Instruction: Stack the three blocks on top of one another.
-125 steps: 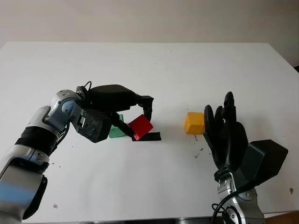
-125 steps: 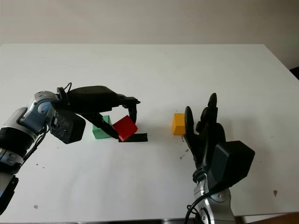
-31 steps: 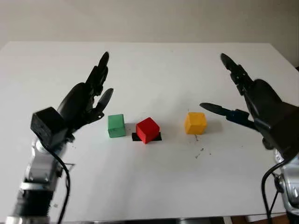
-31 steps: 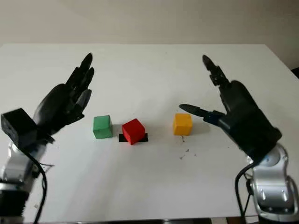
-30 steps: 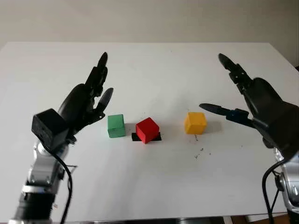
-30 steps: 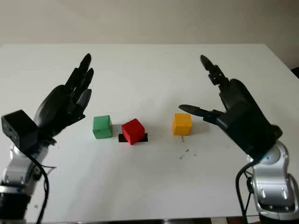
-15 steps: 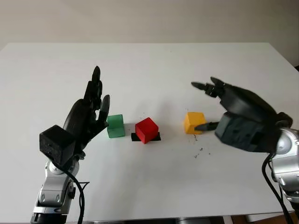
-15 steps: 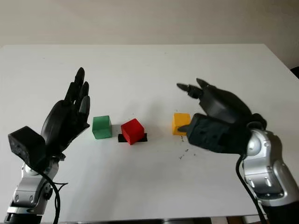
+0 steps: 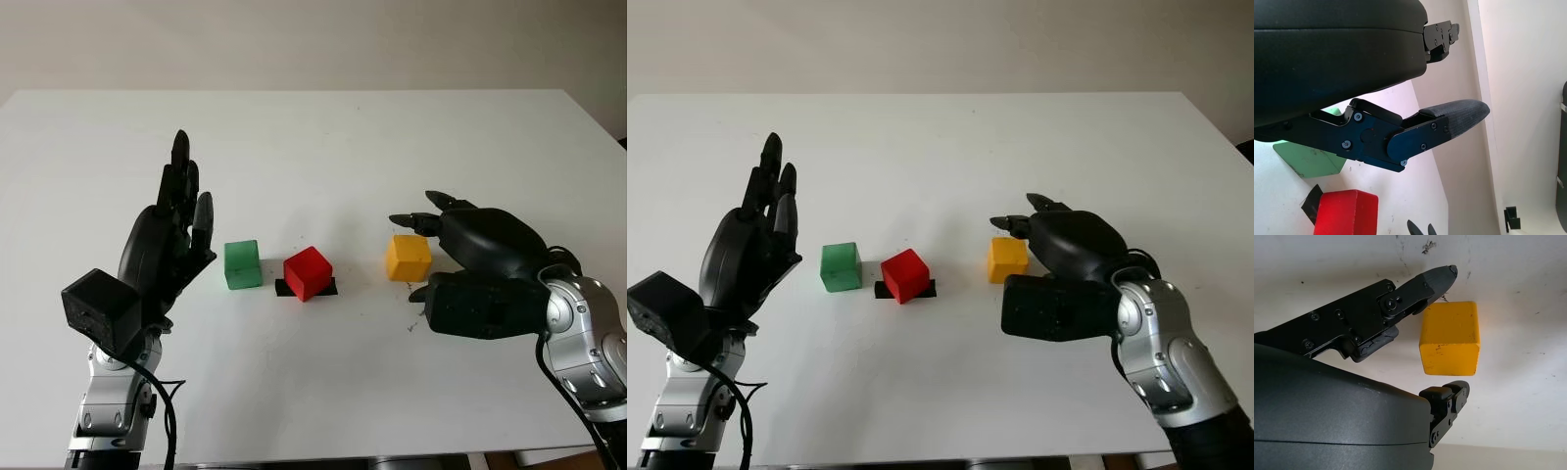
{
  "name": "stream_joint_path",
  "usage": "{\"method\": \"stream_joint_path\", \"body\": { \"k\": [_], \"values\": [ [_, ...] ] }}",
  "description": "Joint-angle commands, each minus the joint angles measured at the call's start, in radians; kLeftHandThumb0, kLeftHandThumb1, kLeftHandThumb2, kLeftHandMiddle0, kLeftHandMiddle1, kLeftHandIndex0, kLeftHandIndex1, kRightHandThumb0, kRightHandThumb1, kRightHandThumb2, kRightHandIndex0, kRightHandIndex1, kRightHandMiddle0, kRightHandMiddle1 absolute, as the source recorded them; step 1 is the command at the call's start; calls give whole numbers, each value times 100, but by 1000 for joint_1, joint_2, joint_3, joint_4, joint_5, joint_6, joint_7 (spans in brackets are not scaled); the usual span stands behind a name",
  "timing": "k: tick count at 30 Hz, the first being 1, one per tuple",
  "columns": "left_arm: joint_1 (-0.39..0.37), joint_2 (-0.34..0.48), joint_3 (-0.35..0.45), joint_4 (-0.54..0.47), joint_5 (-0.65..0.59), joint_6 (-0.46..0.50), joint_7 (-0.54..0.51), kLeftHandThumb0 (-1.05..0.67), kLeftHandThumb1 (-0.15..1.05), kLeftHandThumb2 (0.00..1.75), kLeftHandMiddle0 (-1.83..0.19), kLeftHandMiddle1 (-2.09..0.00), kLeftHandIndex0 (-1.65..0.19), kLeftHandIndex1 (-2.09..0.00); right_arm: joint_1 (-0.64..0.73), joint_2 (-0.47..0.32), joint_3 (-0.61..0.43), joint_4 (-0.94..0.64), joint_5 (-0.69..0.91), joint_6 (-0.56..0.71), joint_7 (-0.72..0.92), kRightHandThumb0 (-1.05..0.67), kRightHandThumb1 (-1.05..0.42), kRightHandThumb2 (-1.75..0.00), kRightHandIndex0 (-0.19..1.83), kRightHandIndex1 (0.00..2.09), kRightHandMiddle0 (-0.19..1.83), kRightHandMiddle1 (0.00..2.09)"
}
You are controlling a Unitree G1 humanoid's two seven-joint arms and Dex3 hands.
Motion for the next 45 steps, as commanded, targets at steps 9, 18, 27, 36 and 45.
{"method": "stream_joint_path", "body": {
  "k": [9,18,27,36,45],
  "values": [
    [-5,4,-9,-28,26,7,1,-65,105,73,19,-1,19,0,-19,28,4,57,-43,-33,-54,-58,-89,-6,9,7,44,9],
    [9,-12,-13,-34,62,20,37,-68,105,66,19,-4,19,-1,-14,38,-8,82,-36,-73,-116,-53,-92,-6,14,8,58,14],
    [11,-29,-16,-16,66,-9,49,-64,105,63,19,-5,19,-2,-8,56,-22,97,-13,-106,-161,-44,-94,-6,20,9,78,27],
    [8,-29,-17,-14,84,-13,58,-64,105,62,18,-6,19,-2,-16,24,-18,118,-50,-162,-188,-39,-95,-5,33,8,52,111],
    [4,-25,-27,-21,108,-17,59,-64,105,62,18,-6,19,-3,-44,-18,-38,115,-56,-201,-159,-40,-95,-6,35,7,52,109]
  ]
}}
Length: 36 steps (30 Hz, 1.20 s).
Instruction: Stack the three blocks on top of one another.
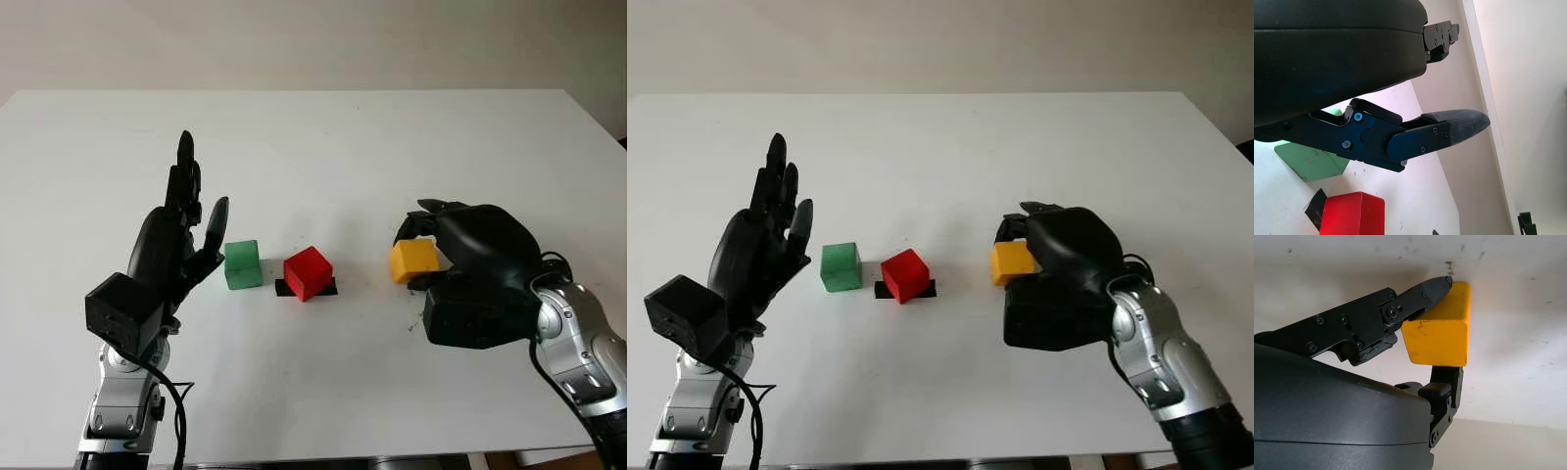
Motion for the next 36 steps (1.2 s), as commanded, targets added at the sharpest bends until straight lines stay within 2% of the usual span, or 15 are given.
{"method": "stream_joint_path", "body": {
  "k": [1,14,24,31,36],
  "values": [
    [-3,0,-7,-9,11,-5,7,-64,105,62,18,-6,19,-3,-40,-14,-28,6,28,-17,9,-39,-95,-5,35,7,53,110],
    [0,-13,-28,-14,19,3,13,-66,105,63,18,-5,19,-3,-266,-23,-47,97,301,-145,251,-40,-94,-5,30,4,48,120],
    [13,-20,-26,-32,16,11,22,-70,105,72,19,-1,19,0,-488,33,58,163,340,-200,419,-41,-96,-6,28,4,42,130],
    [27,-30,-28,-50,16,15,28,-69,105,76,19,0,19,0,-571,102,115,252,325,-300,408,-41,-95,-5,30,6,42,133],
    [40,-34,-33,-68,23,34,35,-70,105,75,19,0,19,0,-561,169,87,250,395,-189,431,-40,-94,-5,29,5,41,135]
  ]
}}
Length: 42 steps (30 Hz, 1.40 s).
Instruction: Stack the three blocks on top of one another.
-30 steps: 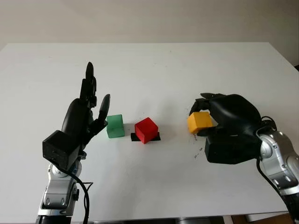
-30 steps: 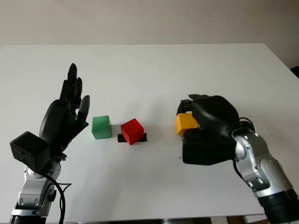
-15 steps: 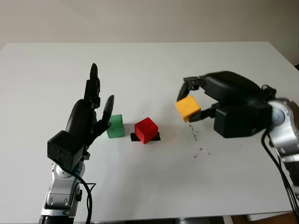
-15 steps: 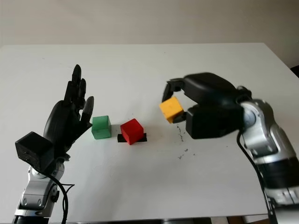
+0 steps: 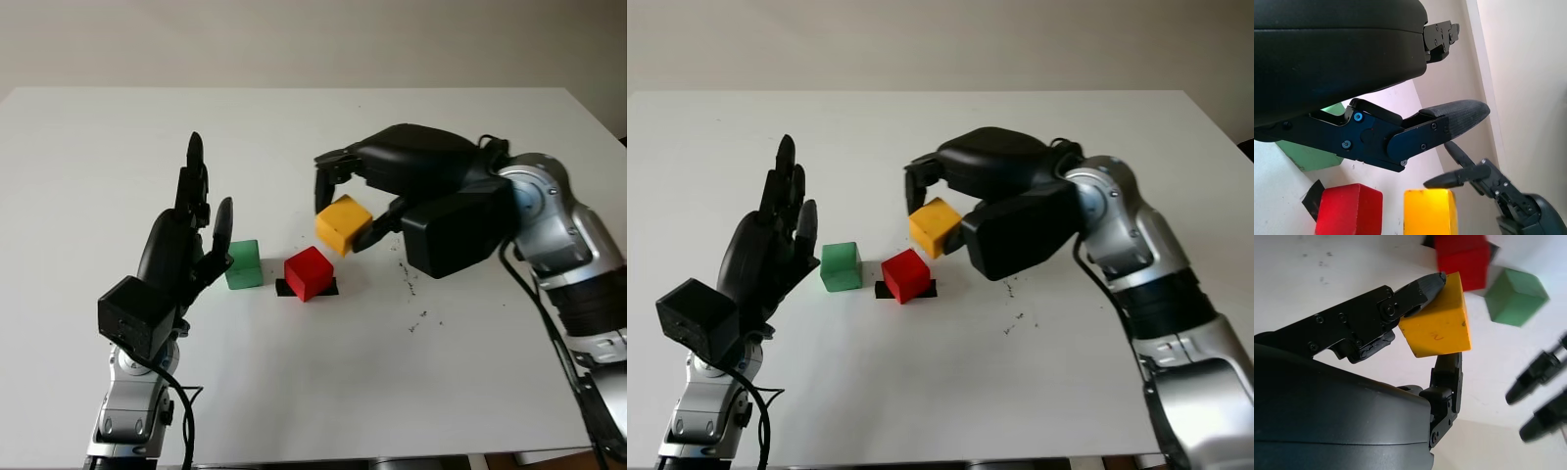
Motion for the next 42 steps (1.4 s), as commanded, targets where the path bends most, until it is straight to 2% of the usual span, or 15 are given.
{"method": "stream_joint_path", "body": {
  "k": [1,11,20,34,42],
  "values": [
    [15,-5,-5,-24,7,3,7,-70,105,74,19,0,19,0,-7,27,-27,4,39,34,-1,-40,-94,-5,30,5,41,135],
    [22,-9,-1,-29,5,6,12,-71,105,71,19,-1,19,0,35,70,-24,57,98,98,-14,-45,-93,-5,28,5,39,142],
    [25,-7,1,-40,3,19,8,-72,105,69,19,-2,19,0,48,76,11,39,63,124,0,-43,-95,-6,26,4,35,143],
    [28,-12,-4,-53,8,37,12,-73,105,68,19,-2,19,0,77,70,27,10,17,122,19,-43,-95,-5,27,5,37,144],
    [31,-10,-5,-51,10,28,10,-72,105,69,19,-2,19,0,86,78,29,51,18,73,-10,-43,-93,-5,28,6,40,146]
  ]
}}
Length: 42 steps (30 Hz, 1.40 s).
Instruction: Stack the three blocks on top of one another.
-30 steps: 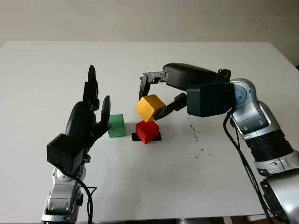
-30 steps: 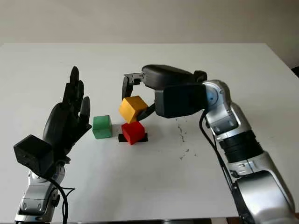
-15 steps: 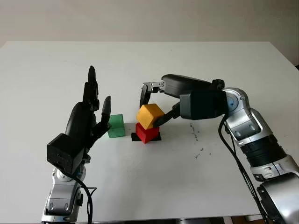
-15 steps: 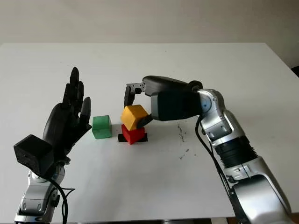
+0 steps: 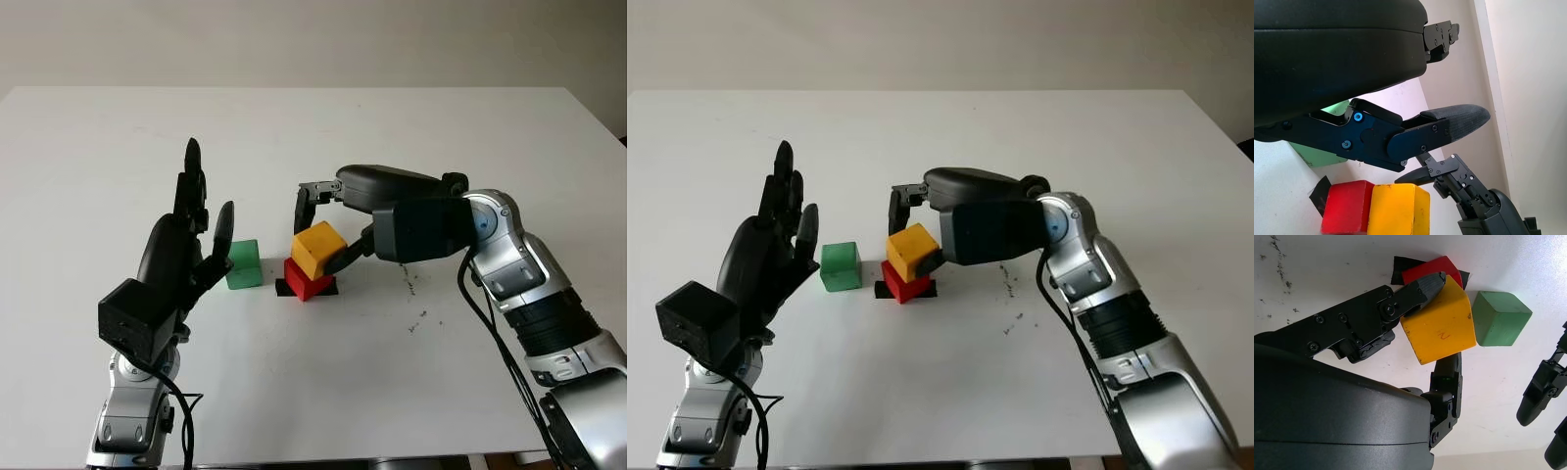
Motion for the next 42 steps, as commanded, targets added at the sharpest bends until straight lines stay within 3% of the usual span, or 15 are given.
{"method": "stream_joint_path", "body": {
  "k": [1,25,42],
  "values": [
    [9,-3,-4,-12,2,-13,2,-72,105,69,19,-2,19,0,4,2,6,16,1,-19,-9,-44,-93,-5,29,6,40,147],
    [20,-15,-10,-37,2,22,7,-75,105,66,19,-2,19,0,-9,26,7,24,7,11,0,-44,-95,-5,28,5,37,148],
    [18,-11,-12,-13,1,-22,0,-71,105,68,19,0,19,0,-11,28,10,10,4,29,21,-44,-95,-5,27,5,35,146]
  ]
}}
